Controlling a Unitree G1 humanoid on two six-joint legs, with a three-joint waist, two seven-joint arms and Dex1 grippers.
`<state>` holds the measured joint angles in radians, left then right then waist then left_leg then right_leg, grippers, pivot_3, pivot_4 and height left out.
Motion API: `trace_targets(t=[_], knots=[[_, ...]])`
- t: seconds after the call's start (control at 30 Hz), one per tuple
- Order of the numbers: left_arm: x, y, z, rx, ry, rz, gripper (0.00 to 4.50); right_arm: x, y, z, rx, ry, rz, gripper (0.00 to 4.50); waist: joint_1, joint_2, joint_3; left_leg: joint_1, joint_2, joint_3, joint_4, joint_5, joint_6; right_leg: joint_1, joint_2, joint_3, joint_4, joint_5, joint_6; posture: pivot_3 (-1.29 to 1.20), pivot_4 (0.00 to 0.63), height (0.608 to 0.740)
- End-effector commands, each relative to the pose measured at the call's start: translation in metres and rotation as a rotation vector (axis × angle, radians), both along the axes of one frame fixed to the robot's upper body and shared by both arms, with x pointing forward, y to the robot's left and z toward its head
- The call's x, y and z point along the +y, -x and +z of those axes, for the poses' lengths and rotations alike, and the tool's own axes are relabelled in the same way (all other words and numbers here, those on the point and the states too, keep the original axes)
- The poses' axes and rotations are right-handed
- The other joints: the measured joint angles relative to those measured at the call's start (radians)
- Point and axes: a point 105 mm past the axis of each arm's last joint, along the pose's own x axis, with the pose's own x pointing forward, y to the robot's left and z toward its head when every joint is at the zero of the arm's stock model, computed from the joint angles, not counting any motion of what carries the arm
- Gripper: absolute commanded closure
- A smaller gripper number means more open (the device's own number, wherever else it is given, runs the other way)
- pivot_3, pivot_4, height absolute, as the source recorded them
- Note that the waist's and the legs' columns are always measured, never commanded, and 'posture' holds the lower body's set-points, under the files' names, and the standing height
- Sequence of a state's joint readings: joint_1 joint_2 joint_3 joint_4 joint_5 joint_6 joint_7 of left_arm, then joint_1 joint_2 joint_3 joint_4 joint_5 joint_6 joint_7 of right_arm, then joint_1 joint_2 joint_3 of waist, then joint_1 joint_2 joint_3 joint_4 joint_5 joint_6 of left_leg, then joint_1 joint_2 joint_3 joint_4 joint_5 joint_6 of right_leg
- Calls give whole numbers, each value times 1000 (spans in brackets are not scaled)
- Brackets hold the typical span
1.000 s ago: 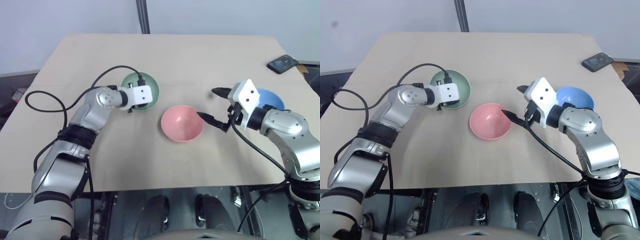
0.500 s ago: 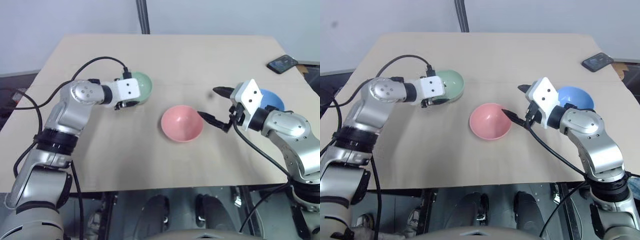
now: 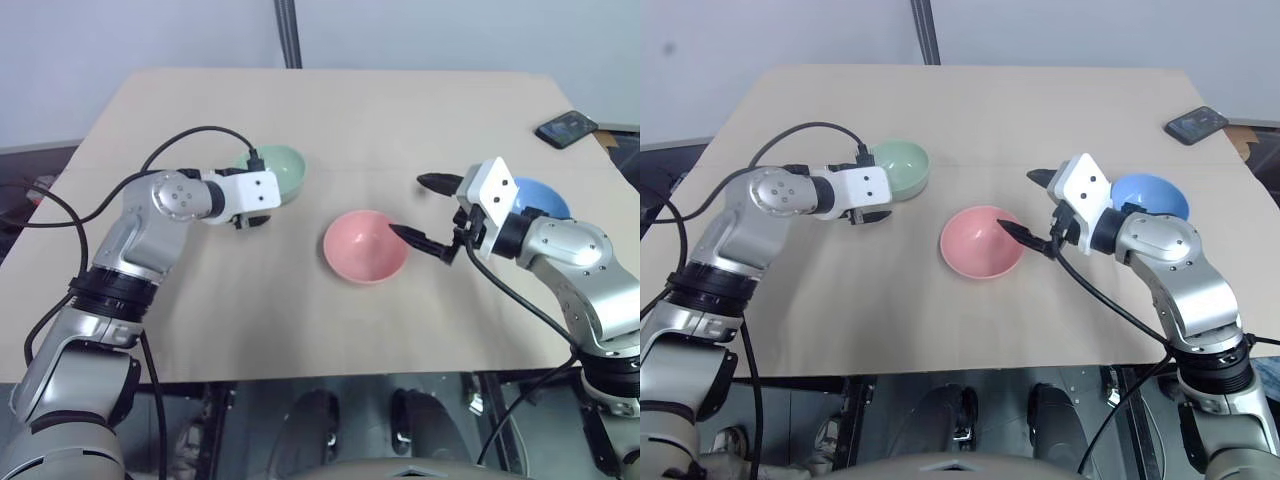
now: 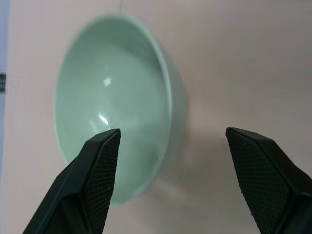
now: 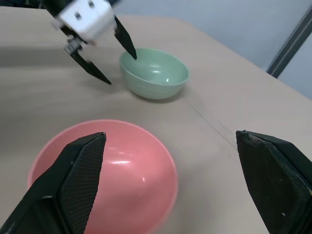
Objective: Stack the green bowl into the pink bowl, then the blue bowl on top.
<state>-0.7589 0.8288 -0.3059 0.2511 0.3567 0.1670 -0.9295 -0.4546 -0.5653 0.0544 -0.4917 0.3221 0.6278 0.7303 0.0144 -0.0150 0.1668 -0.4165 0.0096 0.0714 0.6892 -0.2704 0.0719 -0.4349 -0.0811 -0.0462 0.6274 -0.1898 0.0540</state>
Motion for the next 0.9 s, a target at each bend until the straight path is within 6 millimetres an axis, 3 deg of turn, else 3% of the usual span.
trace_targets(t=[0.03,0.13,0.27,0.3,0.47,0.57,0.67,0.9], knots=[[-3,-16,7,-58,-16,10,1395,2,4,12,-54,-11,11,0,1,0,0,0,0,0,0,0,0,0,0,0,0,0,0,0,150,740],[-5,-21,5,-55,-12,0,2454,0,4,12,-55,-8,3,0,-1,0,0,0,-1,0,0,0,0,0,0,0,0,0,0,0,150,740],[-14,-21,6,-44,34,-38,4218,-2,3,12,-58,-6,-14,0,-2,0,0,0,-1,0,0,0,0,0,0,0,0,0,0,0,150,740],[-18,-18,7,-30,56,-64,4413,-4,3,12,-58,-6,-21,0,-2,0,0,0,0,0,0,0,0,0,0,0,0,0,0,0,150,740],[-52,8,24,-5,144,-282,4413,-17,5,8,-45,1,-62,0,1,0,0,-1,1,0,0,0,0,0,-1,0,0,0,0,0,150,740],[-84,41,40,33,227,-500,4413,-33,8,1,-33,9,-121,0,1,0,0,-1,1,0,1,-1,1,0,-2,0,0,0,0,0,150,740],[-102,67,50,80,267,-642,4413,-49,13,-7,-11,13,-179,0,0,0,0,-1,1,0,1,-1,2,0,-2,1,0,0,0,0,150,740],[-123,96,43,165,290,-886,4413,-74,23,-15,-4,15,-288,0,-3,0,0,3,1,1,2,-1,2,3,0,2,1,0,0,0,150,740]])
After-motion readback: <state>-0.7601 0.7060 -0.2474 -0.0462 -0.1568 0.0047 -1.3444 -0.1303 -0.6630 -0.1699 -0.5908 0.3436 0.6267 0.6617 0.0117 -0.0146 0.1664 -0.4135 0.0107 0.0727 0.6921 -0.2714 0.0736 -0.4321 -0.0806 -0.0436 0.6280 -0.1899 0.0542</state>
